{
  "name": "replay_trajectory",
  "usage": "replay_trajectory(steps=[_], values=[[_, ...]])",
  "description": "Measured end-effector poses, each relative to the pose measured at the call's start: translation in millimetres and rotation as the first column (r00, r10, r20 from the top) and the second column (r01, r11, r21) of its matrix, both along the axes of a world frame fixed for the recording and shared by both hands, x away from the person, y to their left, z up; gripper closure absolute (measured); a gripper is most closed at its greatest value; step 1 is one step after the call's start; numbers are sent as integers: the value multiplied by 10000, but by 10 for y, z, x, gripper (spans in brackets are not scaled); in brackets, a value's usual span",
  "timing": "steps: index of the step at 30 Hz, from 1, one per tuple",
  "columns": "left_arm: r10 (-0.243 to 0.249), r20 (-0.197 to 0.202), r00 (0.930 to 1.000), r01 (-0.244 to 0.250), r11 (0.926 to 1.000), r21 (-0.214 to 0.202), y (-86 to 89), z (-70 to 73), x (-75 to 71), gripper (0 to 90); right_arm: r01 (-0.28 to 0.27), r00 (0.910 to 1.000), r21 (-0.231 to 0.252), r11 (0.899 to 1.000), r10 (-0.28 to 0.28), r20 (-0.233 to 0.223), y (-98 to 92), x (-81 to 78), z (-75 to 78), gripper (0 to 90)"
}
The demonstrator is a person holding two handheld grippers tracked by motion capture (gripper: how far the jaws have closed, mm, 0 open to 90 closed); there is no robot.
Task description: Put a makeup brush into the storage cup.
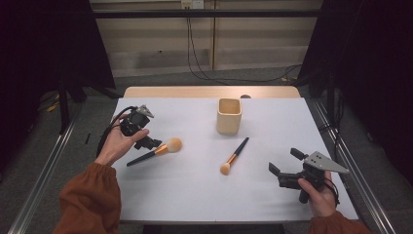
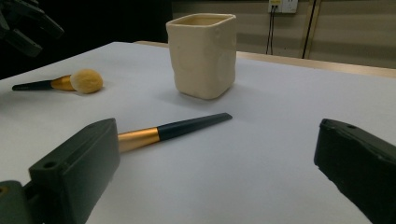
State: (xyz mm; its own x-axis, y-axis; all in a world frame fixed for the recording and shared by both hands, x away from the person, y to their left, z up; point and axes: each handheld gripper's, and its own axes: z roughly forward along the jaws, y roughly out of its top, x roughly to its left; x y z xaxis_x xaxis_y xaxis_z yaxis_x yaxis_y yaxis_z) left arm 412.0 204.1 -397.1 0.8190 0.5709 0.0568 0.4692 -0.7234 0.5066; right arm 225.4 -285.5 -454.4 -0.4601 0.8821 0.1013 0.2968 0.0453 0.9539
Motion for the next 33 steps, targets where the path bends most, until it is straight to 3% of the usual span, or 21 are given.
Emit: replay_trajectory(steps=[5,8,9,10,17,20,25,27,31,33], values=[[190,-315,9993,-184,9997,188,52,-33,18,52,37,10000,32,10000,-37,-12,-1,2,-1,0],[24,-884,9961,3,9995,306,27,-117,27,52,11,10000,19,10000,-11,-35,7,1,-1,0],[24,-884,9961,3,9995,306,27,-117,27,51,14,10000,14,10000,-14,-38,6,1,-1,0],[-186,-1050,9943,262,9971,710,9,-146,37,51,19,10000,10,10000,-19,-34,6,1,-1,0],[-315,-1358,9902,497,9899,1329,-51,-249,36,43,-8,10000,8,10000,9,-65,9,-1,-3,0],[-396,-1587,9865,640,9864,1515,-67,-301,35,42,-34,10000,14,10000,34,-76,10,-3,-2,0],[-540,-2219,9736,915,9825,1624,-62,-391,26,42,-97,9999,-78,9999,96,-91,6,-3,-5,0],[-350,-2152,9759,742,9814,1768,-71,-421,21,41,-110,9999,-56,9999,109,-126,17,0,-7,0],[-609,-2384,9693,1052,9784,1778,-90,-453,30,124,-120,9998,-88,9999,119,-130,21,2,-7,0],[-773,-2311,9699,1228,9741,1896,-110,-474,38,158,-126,9998,-97,9999,125,-138,21,1,-7,0]])
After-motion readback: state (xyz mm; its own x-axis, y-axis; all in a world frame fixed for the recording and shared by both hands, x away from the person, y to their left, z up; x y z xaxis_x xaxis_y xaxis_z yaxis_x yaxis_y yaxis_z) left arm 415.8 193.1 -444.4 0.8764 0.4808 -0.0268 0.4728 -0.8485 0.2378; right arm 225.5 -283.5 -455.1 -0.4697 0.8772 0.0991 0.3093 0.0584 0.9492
